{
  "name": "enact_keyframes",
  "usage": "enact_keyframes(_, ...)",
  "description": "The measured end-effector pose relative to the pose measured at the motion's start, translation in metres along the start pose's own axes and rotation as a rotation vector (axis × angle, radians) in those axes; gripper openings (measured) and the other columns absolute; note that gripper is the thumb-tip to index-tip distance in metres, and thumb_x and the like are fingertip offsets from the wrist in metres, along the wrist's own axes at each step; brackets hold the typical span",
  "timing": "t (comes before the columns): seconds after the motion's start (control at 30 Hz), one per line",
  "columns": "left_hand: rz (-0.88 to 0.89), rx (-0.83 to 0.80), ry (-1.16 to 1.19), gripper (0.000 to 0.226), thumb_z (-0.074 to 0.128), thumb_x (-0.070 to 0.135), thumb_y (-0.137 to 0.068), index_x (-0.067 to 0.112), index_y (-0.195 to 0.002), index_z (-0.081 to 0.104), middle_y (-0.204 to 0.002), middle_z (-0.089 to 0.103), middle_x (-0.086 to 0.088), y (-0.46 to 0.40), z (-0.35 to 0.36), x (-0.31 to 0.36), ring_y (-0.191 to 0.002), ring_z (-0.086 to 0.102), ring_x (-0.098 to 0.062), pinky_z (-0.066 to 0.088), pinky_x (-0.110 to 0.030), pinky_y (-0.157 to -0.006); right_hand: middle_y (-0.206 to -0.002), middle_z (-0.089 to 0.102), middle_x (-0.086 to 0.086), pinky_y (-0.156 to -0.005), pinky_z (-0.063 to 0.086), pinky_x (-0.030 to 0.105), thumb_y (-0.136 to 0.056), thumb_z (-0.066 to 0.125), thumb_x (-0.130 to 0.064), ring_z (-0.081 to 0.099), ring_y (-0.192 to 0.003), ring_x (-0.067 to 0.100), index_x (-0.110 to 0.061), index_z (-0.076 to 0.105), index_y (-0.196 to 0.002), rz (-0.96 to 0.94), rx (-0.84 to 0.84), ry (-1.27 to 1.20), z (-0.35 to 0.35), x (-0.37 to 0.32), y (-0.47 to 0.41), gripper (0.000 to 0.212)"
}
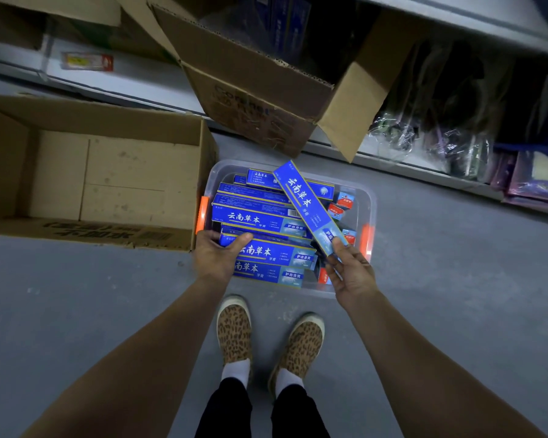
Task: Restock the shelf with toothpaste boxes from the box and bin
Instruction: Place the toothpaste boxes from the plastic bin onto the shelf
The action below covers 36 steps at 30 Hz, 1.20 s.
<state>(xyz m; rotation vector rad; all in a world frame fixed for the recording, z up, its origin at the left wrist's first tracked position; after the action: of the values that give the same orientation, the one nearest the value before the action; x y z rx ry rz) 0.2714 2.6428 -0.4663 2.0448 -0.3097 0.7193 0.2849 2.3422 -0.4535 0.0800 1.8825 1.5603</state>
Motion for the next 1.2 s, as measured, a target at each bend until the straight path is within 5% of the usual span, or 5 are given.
enact_keyframes(0.47,-0.104,-0.101,0.324,0.038,0.084,0.014,-0.079,-0.005,-0.102,0.059,-0.1,0.067,-0.02,0.122,-0.024,0.063,-0.079,0.067,-0.026,0.056,-0.021,-0.05,-0.067,0.07,-0.004,-0.049,0.05,0.015,-0.088,0.075,-0.014,0.057,-0.059,0.008,-0.019,0.066,-0.089,-0.092,-0.033,-0.051,-0.028,-0.099,0.114,0.01)
enact_keyframes(0.7,0.007,-0.23,0.431,0.027,0.078,0.012,-0.084,0.013,-0.082,0.052,-0.086,0.066,-0.007,0.197,-0.028,0.164,-0.072,0.065,-0.019,0.057,-0.021,-0.055,-0.067,0.063,-0.001,-0.054,0.046,0.017,-0.092,0.071,-0.02,0.054,-0.061,0.01,-0.018,0.063,-0.084,-0.218,-0.092,-0.129,-0.048,-0.168,0.197,0.012)
enact_keyframes(0.87,0.078,-0.313,0.432,0.018,0.079,0.02,-0.085,0.012,-0.084,0.062,-0.088,0.073,-0.011,0.266,-0.055,0.246,-0.085,0.069,-0.027,0.06,-0.036,-0.076,-0.103,0.069,0.0,-0.068,0.05,0.018,-0.091,0.073,-0.027,0.064,-0.079,0.005,-0.018,0.061,-0.119,-0.283,-0.14,-0.243,-0.062,-0.216,0.274,0.031)
enact_keyframes(1.0,0.232,-0.376,0.421,0.017,0.076,0.019,-0.088,0.007,-0.094,0.065,-0.093,0.07,-0.013,0.322,-0.075,0.326,-0.076,0.066,-0.019,0.052,-0.018,-0.046,-0.096,0.068,-0.001,-0.065,0.051,0.015,-0.093,0.069,-0.025,0.061,-0.075,0.006,-0.019,0.058,-0.119,-0.41,-0.207,-0.337,-0.069,-0.27,0.343,0.029)
enact_keyframes(1.2,0.48,-0.469,0.44,0.019,0.077,0.017,-0.087,0.007,-0.095,0.063,-0.09,0.067,-0.01,0.406,-0.087,0.459,-0.064,0.064,-0.008,0.055,-0.02,-0.05,-0.077,0.071,-0.005,-0.052,0.048,0.014,-0.095,0.067,-0.019,0.061,-0.058,0.002,-0.019,0.065,-0.096,-0.652,-0.266,-0.436,-0.091,-0.366,0.455,0.002)
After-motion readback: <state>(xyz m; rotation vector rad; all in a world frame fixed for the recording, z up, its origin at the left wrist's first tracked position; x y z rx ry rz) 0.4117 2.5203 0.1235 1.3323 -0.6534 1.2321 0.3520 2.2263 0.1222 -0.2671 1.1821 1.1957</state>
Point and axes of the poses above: each hand's wrist, its own y-axis away from the middle knuckle, its own z-axis out of the palm, x = y × z, the point moved 9 cm from there along -y, towards the middle knuckle
